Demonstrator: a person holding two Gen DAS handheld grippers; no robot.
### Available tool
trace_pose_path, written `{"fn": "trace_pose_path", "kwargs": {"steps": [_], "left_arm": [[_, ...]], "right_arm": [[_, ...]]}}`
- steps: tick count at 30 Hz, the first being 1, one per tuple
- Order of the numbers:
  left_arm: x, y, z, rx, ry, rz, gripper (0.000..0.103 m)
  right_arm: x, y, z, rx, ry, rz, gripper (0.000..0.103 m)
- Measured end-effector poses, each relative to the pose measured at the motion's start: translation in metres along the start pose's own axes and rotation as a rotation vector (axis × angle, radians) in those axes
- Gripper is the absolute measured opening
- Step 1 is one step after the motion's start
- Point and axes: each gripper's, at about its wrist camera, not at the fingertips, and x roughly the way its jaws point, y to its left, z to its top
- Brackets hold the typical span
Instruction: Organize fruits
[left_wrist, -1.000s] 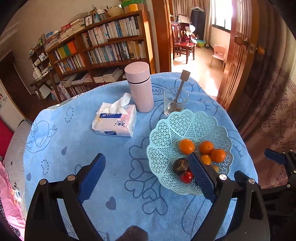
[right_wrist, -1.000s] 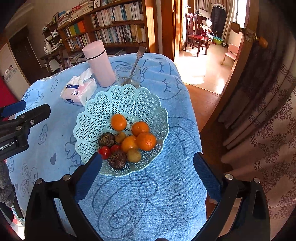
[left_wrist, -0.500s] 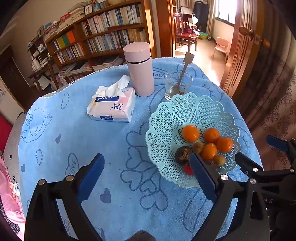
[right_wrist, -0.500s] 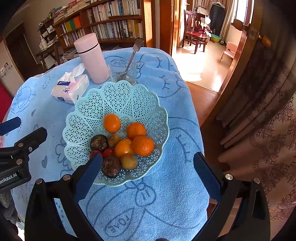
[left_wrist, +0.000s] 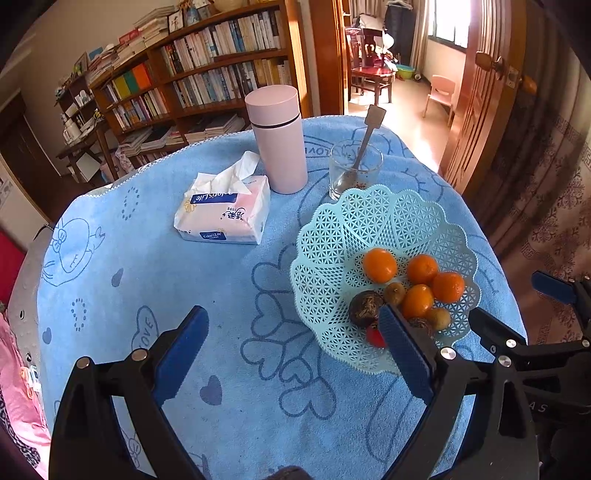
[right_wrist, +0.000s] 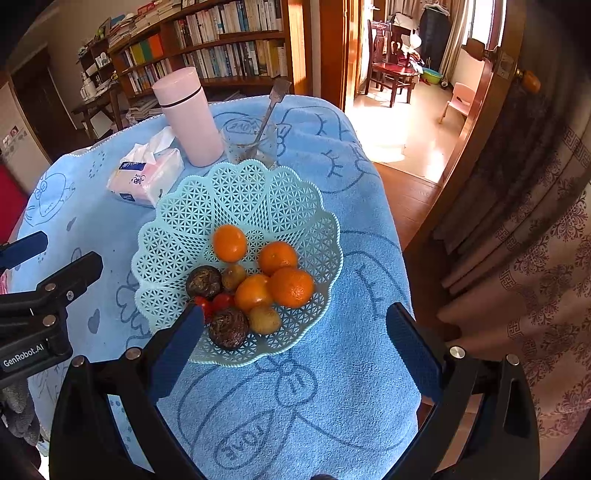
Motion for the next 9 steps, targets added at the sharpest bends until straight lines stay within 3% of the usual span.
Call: {"fn": "trace_pose_path", "kwargs": {"steps": [9], "left_arm": [[0.003, 0.022, -0.027, -0.058, 0.072, 0.027, 0.092]], "right_arm": [[0.000, 0.020, -0.023, -0.039, 0.040, 0.039, 0.100]]}}
